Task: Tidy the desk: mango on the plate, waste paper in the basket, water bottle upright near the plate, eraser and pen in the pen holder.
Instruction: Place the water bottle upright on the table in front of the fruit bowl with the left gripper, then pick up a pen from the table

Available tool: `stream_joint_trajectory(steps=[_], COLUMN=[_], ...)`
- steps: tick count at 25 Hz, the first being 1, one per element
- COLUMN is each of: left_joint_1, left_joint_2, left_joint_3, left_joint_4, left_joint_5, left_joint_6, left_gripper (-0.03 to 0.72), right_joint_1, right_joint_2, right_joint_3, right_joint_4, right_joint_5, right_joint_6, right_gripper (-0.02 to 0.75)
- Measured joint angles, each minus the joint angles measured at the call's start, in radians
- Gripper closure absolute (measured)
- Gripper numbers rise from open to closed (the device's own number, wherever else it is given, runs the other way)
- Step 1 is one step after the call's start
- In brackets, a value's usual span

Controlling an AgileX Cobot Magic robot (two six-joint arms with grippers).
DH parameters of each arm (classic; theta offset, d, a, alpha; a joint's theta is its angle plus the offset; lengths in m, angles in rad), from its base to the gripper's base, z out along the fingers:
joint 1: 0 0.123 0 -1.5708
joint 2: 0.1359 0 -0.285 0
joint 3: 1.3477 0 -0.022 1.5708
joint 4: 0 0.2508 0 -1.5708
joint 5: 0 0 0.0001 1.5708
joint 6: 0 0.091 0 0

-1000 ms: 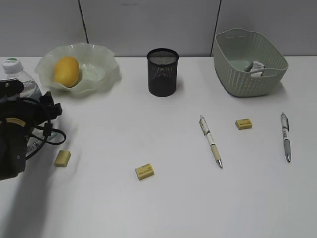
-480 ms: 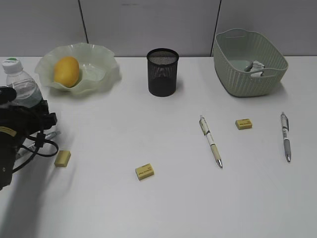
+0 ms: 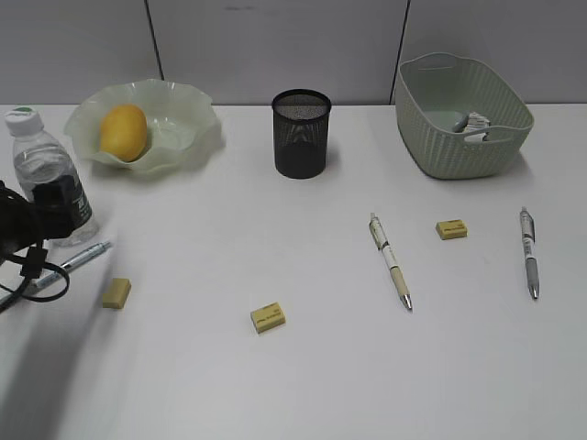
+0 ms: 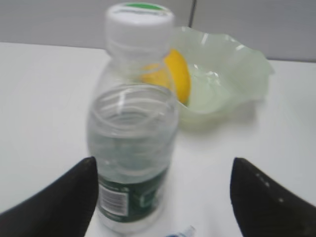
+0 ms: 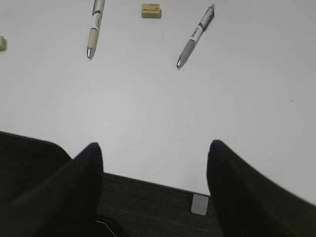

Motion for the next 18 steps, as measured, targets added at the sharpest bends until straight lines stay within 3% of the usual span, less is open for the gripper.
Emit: stream_joint_trajectory(steps=[6,12,18], left_joint_1=[0.0,0.001,0.001], left_joint_2=[-0.278,-0.408,-0.417], left_joint_3=[-0.091,-0.312,-0.481], left_joint_4=[0.153,0.343,0.384], left_joint_5=[0.592,1.297,1.88], left_joint_6=[0.0,0.0,0.0], left_gripper=[0.133,0.145,0.176], right_joint_1=[0.0,0.0,0.0], right_joint_2=[0.0,0.0,0.0], right_joint_3=[0.001,0.001,0.001], right_joint_4=[0.0,0.0,0.0], right_joint_5=[-0.006,-0.007,-0.007], right_joint_6=[0.0,0.0,0.0], right_gripper=[0.216,0.216,0.216])
